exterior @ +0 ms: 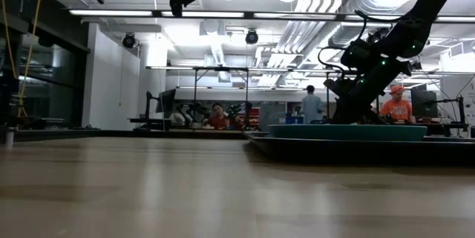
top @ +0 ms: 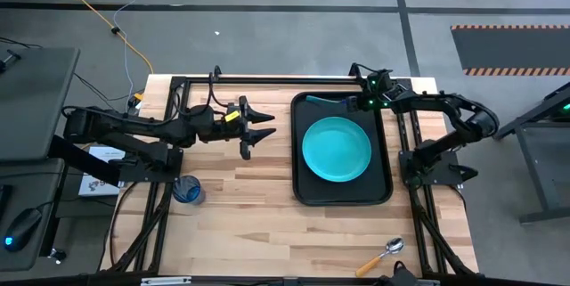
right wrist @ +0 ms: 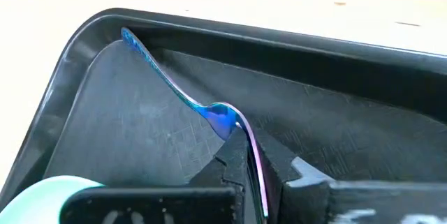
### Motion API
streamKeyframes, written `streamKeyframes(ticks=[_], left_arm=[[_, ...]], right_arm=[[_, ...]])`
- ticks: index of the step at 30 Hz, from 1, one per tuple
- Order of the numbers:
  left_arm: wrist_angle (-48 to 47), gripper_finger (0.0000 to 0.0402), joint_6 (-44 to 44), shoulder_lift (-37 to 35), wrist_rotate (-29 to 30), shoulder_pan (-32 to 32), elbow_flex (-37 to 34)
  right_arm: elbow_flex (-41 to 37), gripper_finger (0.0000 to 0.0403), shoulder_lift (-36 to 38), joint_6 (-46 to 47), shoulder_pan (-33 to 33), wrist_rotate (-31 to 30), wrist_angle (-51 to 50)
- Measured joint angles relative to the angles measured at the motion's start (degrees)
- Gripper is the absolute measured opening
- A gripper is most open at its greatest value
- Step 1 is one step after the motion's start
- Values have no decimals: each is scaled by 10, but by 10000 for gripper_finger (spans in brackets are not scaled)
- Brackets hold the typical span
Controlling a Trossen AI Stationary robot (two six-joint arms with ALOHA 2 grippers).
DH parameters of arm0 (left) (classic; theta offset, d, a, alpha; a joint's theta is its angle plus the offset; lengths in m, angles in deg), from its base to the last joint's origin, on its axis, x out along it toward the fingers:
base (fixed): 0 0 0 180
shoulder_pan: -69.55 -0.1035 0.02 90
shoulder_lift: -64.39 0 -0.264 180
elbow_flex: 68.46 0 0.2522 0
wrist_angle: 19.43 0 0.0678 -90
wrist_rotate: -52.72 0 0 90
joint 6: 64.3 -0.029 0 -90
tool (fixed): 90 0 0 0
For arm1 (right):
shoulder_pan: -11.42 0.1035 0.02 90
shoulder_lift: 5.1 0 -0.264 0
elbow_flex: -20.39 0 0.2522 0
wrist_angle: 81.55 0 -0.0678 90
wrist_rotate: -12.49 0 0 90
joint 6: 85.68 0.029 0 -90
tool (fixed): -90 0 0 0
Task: Pick and place plate/cup/fork/spoon on tray
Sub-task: Put the blue fork on the black serving tray to the left side of the blue plate, then put the yellow spoon on the black serving tray to the left side of the blue plate
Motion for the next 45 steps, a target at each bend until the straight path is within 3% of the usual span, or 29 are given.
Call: streamKeyframes(ticks=[8, 19, 26, 31, 36, 45], left_arm=[[0, 175, 0, 0, 0, 0, 0], [0, 174, 0, 0, 0, 0, 0], [0, 176, 0, 0, 0, 0, 0], [0, 177, -5, 0, 0, 0, 0], [-6, 177, 1, 0, 0, 4, 0], [-10, 176, 1, 0, 0, 12, 0]], right_arm=[[0, 8, 0, 11, 0, -4, -1], [-1, 109, -1, 21, 0, -36, 1], [-1, 129, 16, 16, 0, -56, 19], [-1, 130, 85, 4, 3, -39, 1], [-1, 130, 191, -37, 39, -18, -87], [-1, 130, 351, -18, 237, -5, -220]])
